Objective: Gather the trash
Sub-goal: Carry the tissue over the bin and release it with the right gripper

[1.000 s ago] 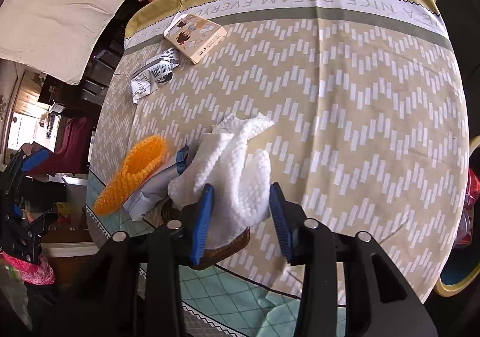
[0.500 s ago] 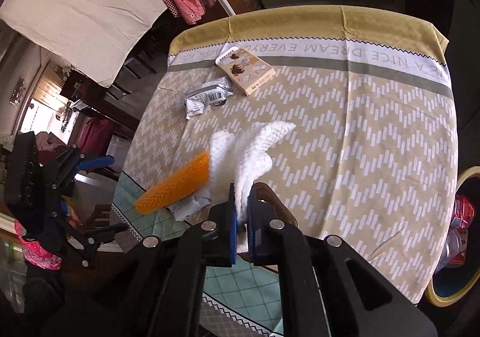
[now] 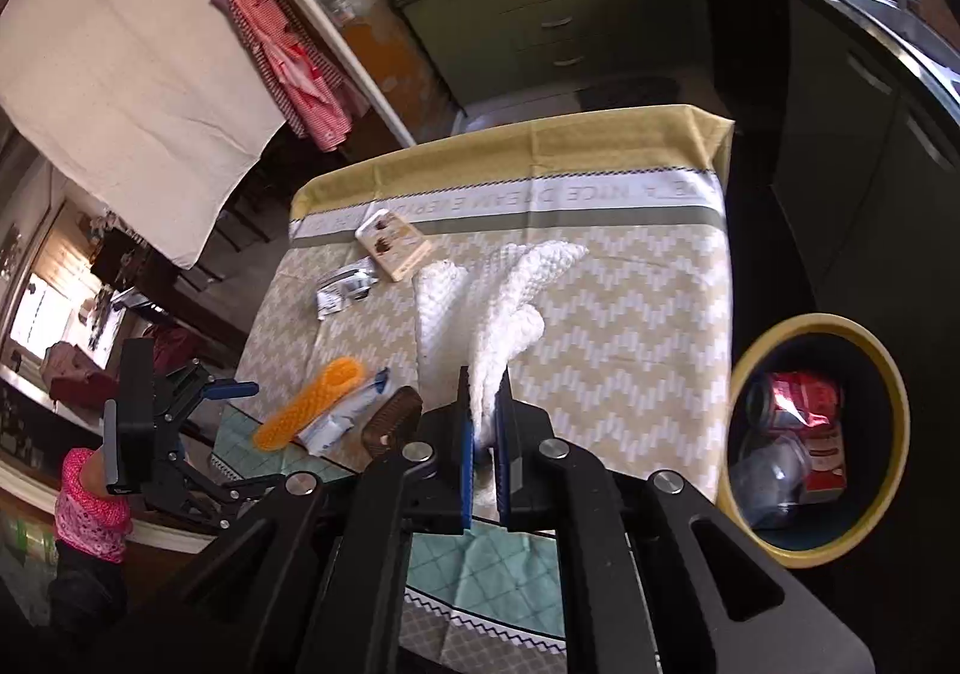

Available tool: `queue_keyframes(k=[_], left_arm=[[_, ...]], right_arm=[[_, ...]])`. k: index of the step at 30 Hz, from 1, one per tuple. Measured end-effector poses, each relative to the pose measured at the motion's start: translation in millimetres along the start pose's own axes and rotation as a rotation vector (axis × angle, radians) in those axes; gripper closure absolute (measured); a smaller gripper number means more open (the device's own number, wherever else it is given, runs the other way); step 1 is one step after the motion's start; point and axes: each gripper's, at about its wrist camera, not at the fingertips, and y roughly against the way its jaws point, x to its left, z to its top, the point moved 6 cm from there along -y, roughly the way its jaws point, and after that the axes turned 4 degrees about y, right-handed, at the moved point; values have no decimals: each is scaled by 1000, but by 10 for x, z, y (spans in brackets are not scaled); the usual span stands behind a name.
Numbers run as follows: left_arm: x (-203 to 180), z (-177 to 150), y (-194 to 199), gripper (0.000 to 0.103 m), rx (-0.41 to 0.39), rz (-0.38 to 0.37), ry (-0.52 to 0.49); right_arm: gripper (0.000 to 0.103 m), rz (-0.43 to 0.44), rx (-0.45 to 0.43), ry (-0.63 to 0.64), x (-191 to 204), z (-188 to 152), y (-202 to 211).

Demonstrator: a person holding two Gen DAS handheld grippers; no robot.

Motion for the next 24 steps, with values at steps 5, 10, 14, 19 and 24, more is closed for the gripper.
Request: queue_keyframes(k=[5,10,14,19,24], left_arm=[[-21,95,-97,13,13,7,-13],[-68,124,-146,13,31,5,-22],[-110,114,-157,13,48,11,-35],[-117,112,-129,13,55,22,-39],[-95,128,-112,13,58,26,-40]], right_arm=[[97,-206,-1,-74,-787,-250,198],[97,-384,22,-160,-1626,-489,127],[91,-416,41,-242,-2157,-610,-11],[61,-508,32,-284,-2514,-689,-86],[61,-443,-15,-277,-2345,-740,25]])
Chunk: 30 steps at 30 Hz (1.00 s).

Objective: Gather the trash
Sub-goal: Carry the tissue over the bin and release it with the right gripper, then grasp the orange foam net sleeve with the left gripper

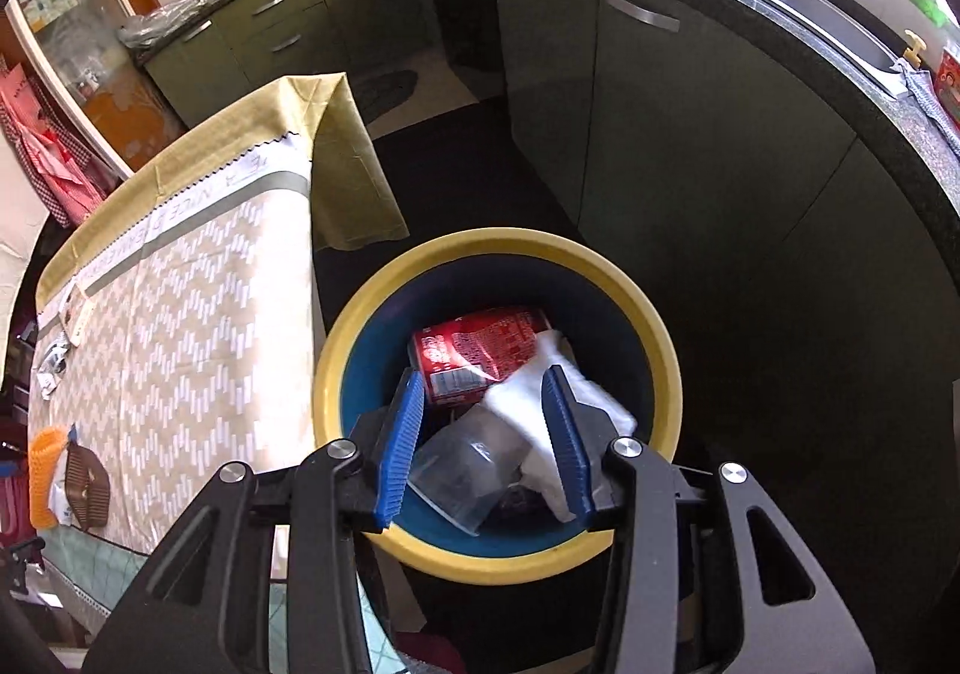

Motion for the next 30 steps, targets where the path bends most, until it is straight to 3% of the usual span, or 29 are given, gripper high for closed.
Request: queue_keyframes(k=[9,11,14,20,22,25,30], left_arm=[[52,-25,-95,13,16,7,1],[53,-27,-112,13,14,10,-5],[74,-17,-152,20,25,15,-6],[190,-7,-244,48,55,-3,35],[228,-11,-256,70,58,-10,51],[279,-3,-212,88,44,-1,59],[265,30,-18,92,2,25,30]], right_arm=[[60,181,-50,53,578,-476,349],[56,208,-56,55,638,-613,393],[55,241,-54,55,731,-814,466],[55,250,-72,59,775,-915,559],[54,247,-77,63,762,-912,589],[54,244,-80,64,735,-899,595],[54,255,-74,64,743,-915,565]])
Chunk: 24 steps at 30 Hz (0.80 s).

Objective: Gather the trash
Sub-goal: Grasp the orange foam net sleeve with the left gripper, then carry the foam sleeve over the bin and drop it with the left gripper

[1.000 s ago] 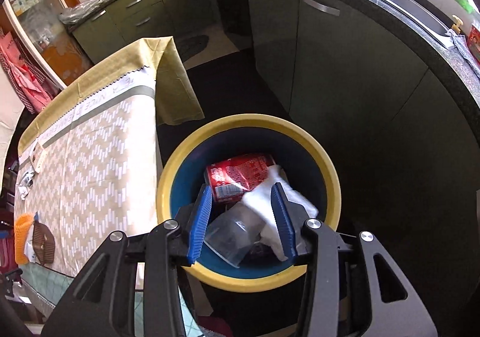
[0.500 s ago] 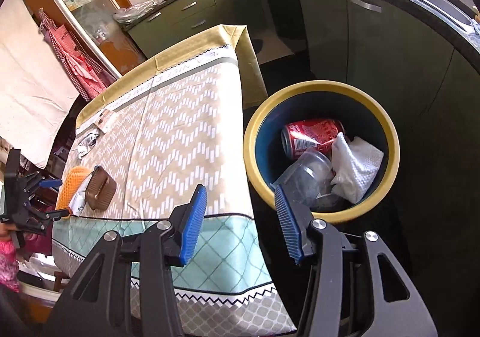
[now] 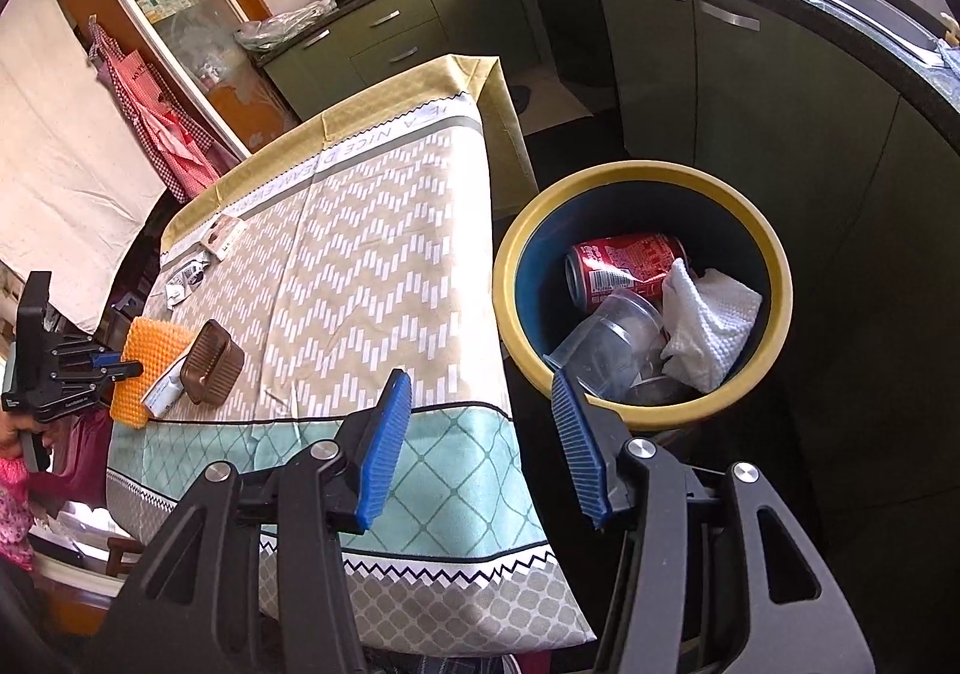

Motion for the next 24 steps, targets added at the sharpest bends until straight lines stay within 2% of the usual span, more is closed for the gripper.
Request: queue_keyframes(k=[6,11,18,24], left_arm=[[-117,193,366,92,-75,26,-50],[-451,500,618,92,-134,-5,-116],[-1419,1210,663,92,-190,-121,-279],[-2397,1977,411,92,-213,-227,-378]], right_arm=[[54,4,-6,0,0,-22,17],[50,-20,-25,-3,-93,-81,114],[50,-103,-68,-34,-430,-271,383],[50,-172,-96,-113,-891,-557,635]])
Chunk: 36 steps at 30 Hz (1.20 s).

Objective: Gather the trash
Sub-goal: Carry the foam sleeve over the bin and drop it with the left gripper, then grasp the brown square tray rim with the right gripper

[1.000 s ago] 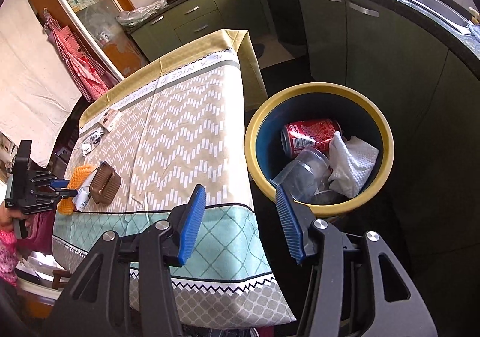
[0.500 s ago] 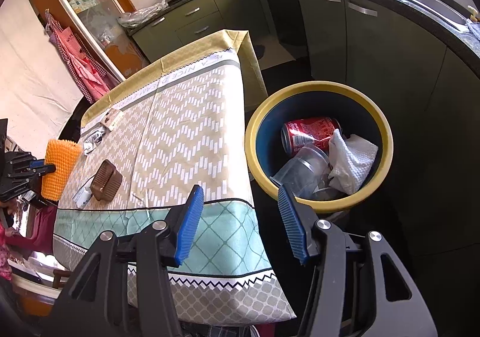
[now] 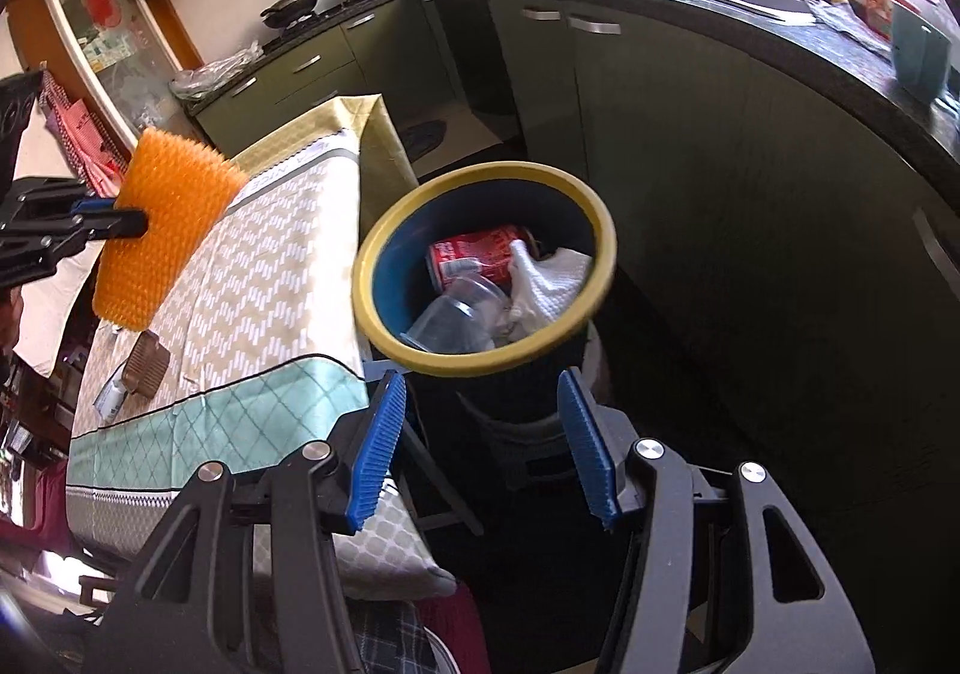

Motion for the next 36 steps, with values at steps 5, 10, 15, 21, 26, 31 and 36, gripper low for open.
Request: queue_keyframes(k=[5,10,15,21,26,31,36], left_arm=[[-324,676,-642,92,3,-27,-26],[-530,964,-1307,92,74,-37,-12],[-566,1018,-1744,88,129,-24,13],[-499,997,-1760,56,122,-7,35],[-398,740,-1204,45,42,-37,70],[-155,133,-375,28,-72,-73,166],[315,-849,347,15,-180,104,269]], right_arm=[[49,-28,-4,-95,-470,-251,100],[49,-44,-2,-179,-865,-456,145],[49,-44,3,-215,-1051,-548,131],[49,-26,9,-192,-963,-503,76],[49,-19,13,-150,-771,-435,37],[49,10,15,-59,-392,-310,11],[45,60,39,90,281,-145,-125]])
